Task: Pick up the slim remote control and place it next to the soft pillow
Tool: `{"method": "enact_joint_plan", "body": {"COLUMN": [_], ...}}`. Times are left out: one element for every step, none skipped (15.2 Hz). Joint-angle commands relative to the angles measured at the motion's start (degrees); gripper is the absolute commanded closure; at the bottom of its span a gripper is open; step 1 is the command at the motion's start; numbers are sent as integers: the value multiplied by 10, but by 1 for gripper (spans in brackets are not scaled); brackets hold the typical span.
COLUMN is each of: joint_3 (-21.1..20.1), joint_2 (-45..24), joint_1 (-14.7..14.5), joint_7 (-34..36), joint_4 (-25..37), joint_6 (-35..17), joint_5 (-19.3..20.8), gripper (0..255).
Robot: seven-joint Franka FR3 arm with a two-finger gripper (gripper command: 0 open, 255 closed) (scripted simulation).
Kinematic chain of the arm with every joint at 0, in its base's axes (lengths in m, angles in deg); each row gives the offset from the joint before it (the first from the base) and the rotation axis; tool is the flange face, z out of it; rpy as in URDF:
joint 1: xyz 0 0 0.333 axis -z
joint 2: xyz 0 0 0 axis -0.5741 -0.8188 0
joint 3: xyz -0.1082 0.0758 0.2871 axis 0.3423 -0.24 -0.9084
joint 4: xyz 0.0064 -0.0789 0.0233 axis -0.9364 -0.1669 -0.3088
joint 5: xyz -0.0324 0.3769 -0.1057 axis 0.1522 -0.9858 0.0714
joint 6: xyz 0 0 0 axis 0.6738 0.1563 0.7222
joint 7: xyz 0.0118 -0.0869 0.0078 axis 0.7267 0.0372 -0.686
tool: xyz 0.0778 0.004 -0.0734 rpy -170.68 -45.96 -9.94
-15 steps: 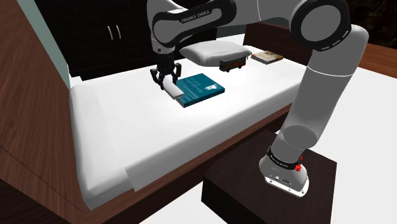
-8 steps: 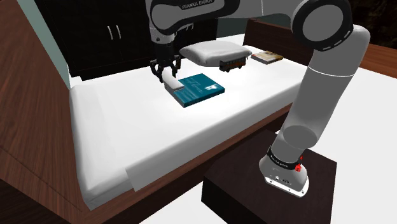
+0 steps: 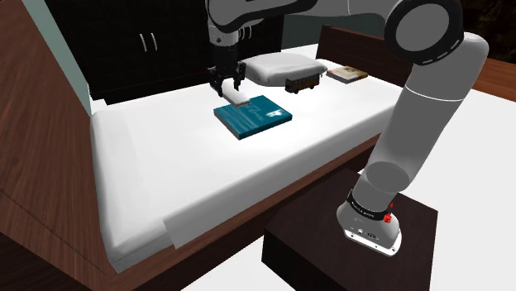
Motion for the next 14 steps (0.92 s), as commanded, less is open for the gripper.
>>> {"method": "enact_joint_plan", "body": {"joint_3": [12, 19, 26, 32, 39, 46, 53, 60, 67, 73, 80, 87, 94, 100], "joint_2": [12, 16, 19, 22, 24, 26, 27, 27, 27, 26, 25, 23, 21, 18], "joint_1": [13, 20, 27, 34, 40, 47, 54, 60, 67, 74, 80, 87, 93, 100], "joint_7": [-27, -40, -54, -67, -81, -94, -108, -121, -135, -148, -161, -175, -188, -201], "joint_4": [-16, -21, -24, -28, -30, -32, -33, -34, -34, -33, -31, -29, -26, -23], "joint_6": [-4, -5, -6, -6, -7, -7, -7, -7, -7, -7, -7, -7, -6, -6], "joint_5": [-2, -2, -3, -3, -3, -3, -2, -2, -2, -1, -1, 0, 0, 0], "gripper": [255, 255, 255, 255, 255, 255, 255, 255, 255, 255, 255, 255, 255, 255]}}
